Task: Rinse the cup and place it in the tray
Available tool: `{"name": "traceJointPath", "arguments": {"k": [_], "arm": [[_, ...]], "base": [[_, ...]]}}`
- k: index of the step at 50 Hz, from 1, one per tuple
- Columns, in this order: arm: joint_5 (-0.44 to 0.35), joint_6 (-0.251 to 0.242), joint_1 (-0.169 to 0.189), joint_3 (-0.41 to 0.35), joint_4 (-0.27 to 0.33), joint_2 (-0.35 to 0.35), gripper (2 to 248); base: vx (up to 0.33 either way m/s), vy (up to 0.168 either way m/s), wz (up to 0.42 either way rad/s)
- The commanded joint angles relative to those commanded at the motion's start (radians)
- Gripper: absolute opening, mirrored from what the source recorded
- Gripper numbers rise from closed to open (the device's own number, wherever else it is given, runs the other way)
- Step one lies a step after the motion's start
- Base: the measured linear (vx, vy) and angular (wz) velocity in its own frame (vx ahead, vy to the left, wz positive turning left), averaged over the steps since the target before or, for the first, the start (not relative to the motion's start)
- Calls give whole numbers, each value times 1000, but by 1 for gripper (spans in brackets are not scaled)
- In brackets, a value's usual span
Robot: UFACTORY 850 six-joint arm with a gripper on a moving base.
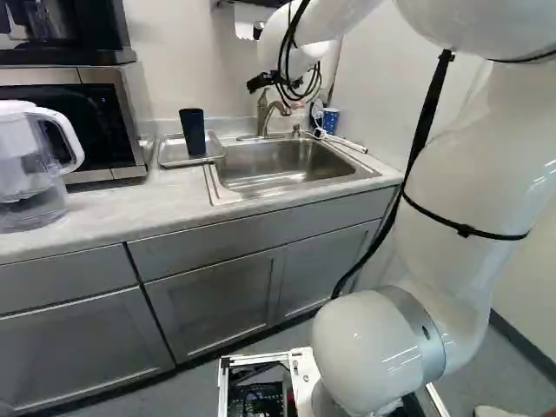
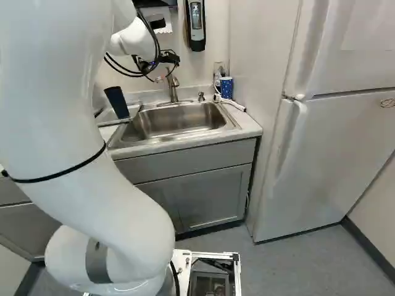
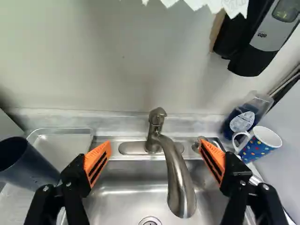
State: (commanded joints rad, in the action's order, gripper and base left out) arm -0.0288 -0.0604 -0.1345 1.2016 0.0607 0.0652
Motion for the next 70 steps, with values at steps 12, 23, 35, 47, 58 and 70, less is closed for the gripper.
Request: {"name": "traceJointPath", "arguments": {"k": [12, 23, 35, 47, 58, 70], "arm": [[51, 0, 25, -55, 0, -53, 247], [136, 0, 44, -105, 0, -104, 247], [258, 0, 62, -156, 0, -157, 247], [381, 0, 66, -180, 0, -182, 247], [492, 0, 66, -180, -4, -182, 247], [514, 0, 66, -180, -6, -182, 247]], "base": [[0, 0, 0], [0, 0, 0], [0, 0, 0], [0, 0, 0], [0, 0, 0], [0, 0, 0]]}}
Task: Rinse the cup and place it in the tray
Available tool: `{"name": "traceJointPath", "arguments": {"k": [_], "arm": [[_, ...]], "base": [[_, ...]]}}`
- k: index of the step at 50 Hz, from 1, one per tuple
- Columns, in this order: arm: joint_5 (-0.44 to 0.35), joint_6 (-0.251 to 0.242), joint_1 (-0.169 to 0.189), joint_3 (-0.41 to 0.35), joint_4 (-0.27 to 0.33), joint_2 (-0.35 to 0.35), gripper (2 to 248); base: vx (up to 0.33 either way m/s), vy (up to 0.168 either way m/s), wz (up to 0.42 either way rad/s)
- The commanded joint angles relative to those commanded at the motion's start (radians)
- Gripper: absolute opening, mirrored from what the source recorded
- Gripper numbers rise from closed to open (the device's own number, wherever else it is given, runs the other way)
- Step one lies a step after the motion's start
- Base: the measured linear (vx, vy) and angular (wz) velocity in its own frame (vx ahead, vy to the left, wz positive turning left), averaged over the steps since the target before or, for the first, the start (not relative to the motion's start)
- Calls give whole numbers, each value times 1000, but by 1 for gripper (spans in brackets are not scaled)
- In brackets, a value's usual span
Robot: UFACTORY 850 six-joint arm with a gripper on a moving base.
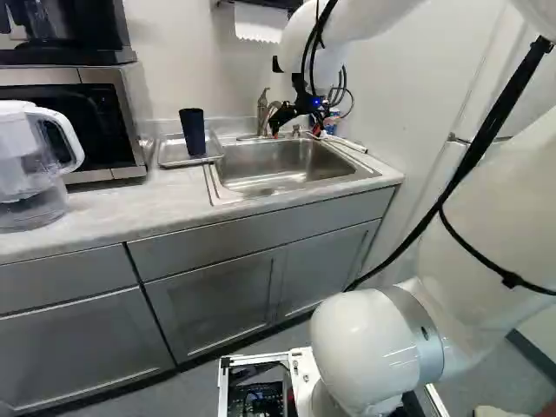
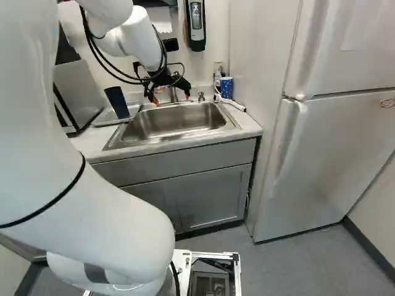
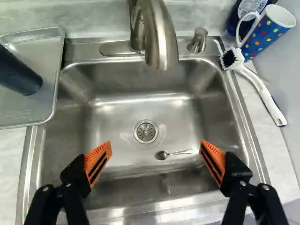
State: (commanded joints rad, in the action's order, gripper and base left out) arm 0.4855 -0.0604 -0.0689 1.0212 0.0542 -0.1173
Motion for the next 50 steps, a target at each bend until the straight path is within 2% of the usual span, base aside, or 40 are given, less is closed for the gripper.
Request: {"name": "traceJointPath", "arguments": {"k": [50], "arm": [[0, 0, 0, 0, 0, 0, 247]], "base": [[0, 0, 0]]}}
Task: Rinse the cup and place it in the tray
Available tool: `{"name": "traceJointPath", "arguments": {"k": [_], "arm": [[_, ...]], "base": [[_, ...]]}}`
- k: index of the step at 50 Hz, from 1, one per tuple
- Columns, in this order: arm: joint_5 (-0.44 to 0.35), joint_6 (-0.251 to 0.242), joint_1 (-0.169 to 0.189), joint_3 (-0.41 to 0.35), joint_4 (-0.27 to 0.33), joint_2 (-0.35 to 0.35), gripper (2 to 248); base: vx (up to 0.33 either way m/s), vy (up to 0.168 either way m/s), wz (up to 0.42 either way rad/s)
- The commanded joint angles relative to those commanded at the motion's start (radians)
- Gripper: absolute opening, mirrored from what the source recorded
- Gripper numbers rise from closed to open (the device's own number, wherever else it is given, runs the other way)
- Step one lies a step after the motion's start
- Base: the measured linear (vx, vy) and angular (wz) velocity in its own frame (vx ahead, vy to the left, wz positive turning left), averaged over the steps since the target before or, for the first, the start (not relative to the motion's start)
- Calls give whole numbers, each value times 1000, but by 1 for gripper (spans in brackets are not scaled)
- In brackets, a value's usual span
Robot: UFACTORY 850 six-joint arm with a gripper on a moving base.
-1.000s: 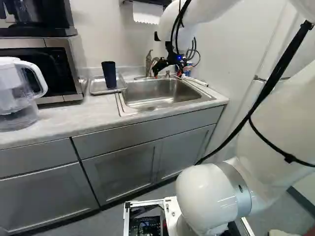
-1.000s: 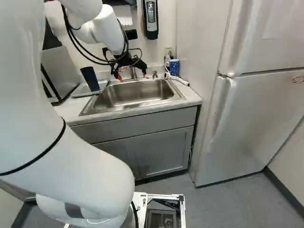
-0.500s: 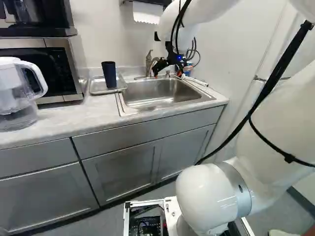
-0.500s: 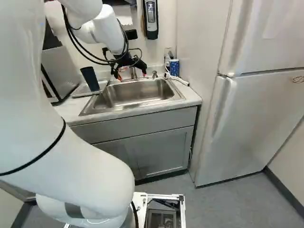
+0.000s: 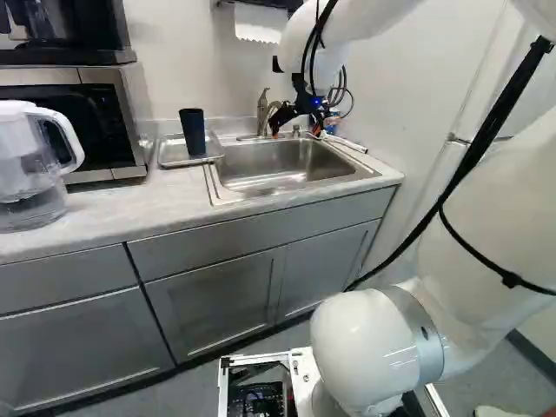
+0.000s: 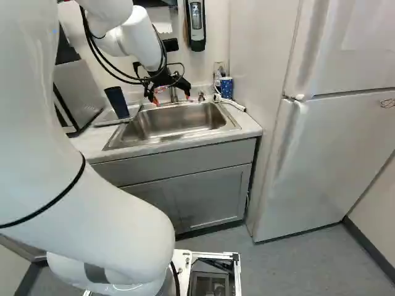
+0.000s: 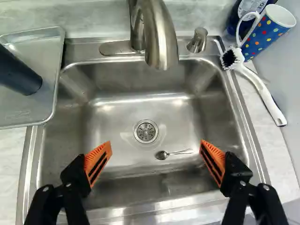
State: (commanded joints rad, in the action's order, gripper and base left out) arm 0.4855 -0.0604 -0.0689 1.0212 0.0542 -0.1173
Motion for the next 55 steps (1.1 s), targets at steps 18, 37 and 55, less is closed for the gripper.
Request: {"name": "traceJointPath", "arguments": {"k": [18, 37, 55], "arm": [[0, 0, 0, 0, 0, 0, 247], [0, 0, 0, 0, 0, 0, 247], [0, 0, 0, 0, 0, 0, 247]], "base": [[-15, 1, 3], [-67, 13, 88], [-103, -3, 151]]}}
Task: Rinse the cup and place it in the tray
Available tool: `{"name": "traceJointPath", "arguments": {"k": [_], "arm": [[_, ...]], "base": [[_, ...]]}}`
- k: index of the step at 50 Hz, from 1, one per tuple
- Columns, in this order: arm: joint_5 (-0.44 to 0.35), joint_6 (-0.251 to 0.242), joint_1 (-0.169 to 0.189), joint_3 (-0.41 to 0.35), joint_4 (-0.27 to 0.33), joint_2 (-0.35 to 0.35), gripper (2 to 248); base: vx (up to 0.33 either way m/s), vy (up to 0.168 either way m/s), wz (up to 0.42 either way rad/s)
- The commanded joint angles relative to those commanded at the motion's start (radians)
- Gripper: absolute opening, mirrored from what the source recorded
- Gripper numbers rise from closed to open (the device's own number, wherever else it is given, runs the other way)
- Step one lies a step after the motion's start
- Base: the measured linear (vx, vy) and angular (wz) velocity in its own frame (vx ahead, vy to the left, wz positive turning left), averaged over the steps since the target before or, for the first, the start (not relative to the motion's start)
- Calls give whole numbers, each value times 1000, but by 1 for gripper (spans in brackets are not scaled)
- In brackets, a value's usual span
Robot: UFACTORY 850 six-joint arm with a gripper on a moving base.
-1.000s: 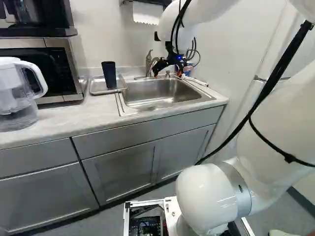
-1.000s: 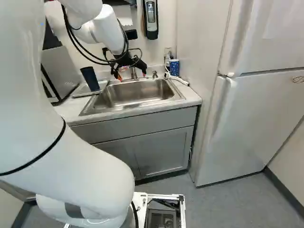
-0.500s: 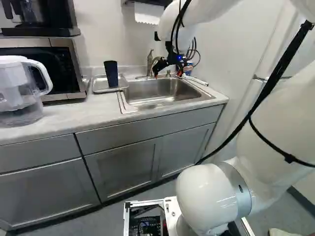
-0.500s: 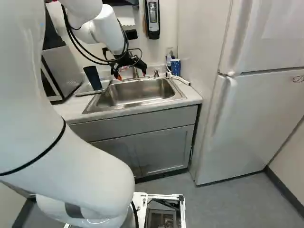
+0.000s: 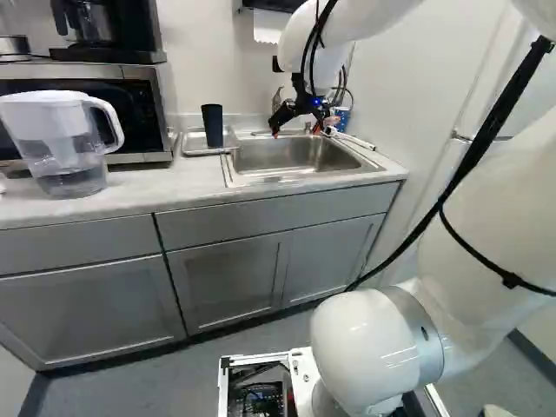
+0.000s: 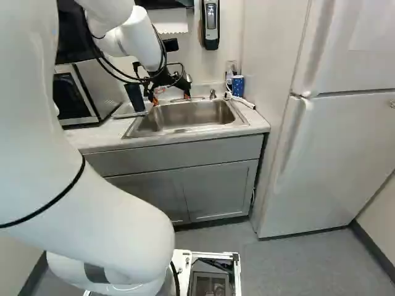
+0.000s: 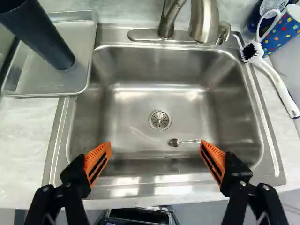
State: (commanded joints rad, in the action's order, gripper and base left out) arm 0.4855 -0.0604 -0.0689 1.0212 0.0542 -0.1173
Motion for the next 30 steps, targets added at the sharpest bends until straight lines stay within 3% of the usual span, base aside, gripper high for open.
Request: {"name": "traceJointPath", "arguments": {"k": [18, 30], "arm": [[0, 0, 0, 0, 0, 0, 247], [0, 0, 0, 0, 0, 0, 247]], "base": [[-118, -10, 160], [-129, -34, 32]]}}
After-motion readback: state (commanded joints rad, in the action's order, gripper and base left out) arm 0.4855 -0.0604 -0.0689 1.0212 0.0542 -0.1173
